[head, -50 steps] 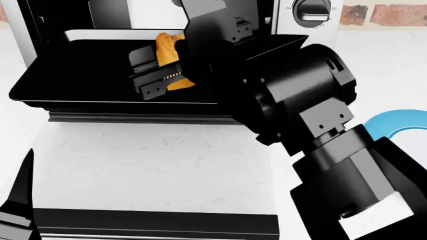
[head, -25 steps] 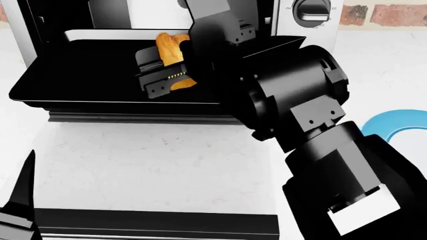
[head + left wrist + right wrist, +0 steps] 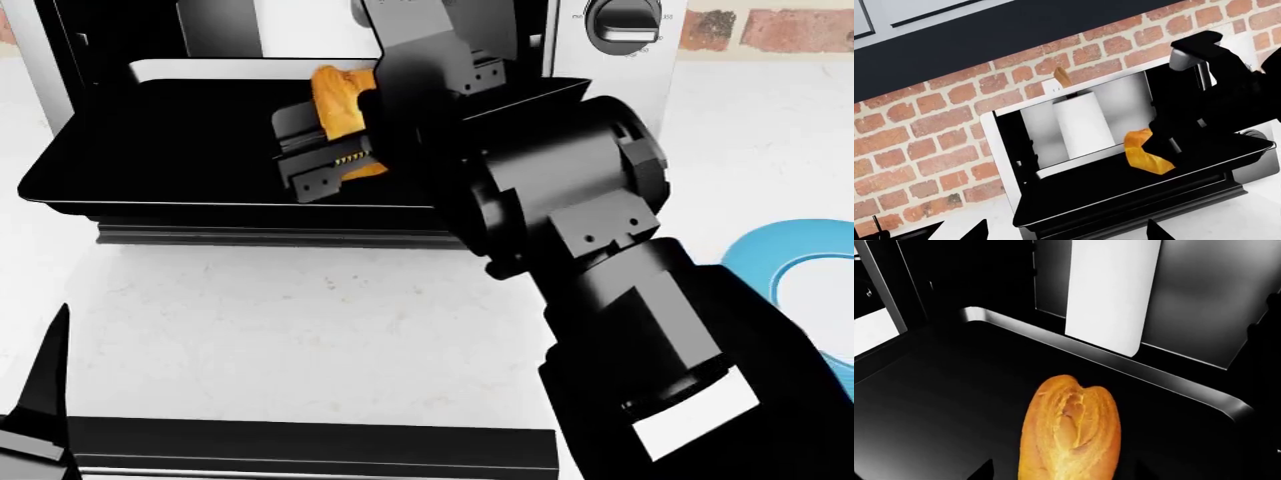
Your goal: Pick the bread from the tray and place it on the plate on the counter.
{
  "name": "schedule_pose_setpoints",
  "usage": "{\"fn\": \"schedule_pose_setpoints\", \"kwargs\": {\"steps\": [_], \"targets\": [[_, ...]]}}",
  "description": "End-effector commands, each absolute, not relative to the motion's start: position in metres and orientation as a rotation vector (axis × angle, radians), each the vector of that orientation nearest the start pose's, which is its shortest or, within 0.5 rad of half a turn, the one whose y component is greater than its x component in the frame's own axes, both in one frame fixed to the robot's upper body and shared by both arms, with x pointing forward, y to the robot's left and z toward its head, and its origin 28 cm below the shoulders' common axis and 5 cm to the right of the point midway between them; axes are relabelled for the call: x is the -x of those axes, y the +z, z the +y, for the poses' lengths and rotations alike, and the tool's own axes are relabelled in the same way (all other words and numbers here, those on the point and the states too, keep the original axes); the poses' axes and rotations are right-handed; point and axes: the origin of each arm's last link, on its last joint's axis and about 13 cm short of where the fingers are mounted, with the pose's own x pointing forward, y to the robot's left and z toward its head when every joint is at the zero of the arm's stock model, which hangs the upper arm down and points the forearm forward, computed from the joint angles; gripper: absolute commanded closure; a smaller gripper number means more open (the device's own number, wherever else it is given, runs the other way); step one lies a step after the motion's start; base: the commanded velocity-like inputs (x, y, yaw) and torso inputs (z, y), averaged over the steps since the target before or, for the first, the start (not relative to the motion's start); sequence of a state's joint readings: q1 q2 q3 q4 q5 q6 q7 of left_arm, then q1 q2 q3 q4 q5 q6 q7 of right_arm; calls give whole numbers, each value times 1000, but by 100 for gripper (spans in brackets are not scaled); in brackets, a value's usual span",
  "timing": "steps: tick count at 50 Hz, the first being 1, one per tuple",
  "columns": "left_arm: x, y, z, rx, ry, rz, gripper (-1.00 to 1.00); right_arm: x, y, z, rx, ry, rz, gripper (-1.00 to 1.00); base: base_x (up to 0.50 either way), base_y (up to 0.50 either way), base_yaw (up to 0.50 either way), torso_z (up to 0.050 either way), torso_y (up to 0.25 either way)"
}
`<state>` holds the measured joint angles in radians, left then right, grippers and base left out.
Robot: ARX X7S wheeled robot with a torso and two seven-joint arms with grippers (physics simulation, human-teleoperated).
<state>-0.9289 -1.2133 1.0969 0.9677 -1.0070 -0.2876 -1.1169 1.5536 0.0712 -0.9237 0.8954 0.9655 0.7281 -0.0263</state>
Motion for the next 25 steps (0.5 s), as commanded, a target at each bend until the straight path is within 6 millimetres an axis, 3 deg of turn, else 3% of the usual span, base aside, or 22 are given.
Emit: {"fn": "schedule_pose_setpoints", "kwargs": {"steps": [1,25], "targets": [[-153,210,234,-297,-80,-231,-100,-409,275,-35,142,480,345,-100,0,0,0,0,0],[-151,210,235,-300,-80,-229,-100,-414,265,-32,163,480,373,-100,0,0,0,0,0]]}}
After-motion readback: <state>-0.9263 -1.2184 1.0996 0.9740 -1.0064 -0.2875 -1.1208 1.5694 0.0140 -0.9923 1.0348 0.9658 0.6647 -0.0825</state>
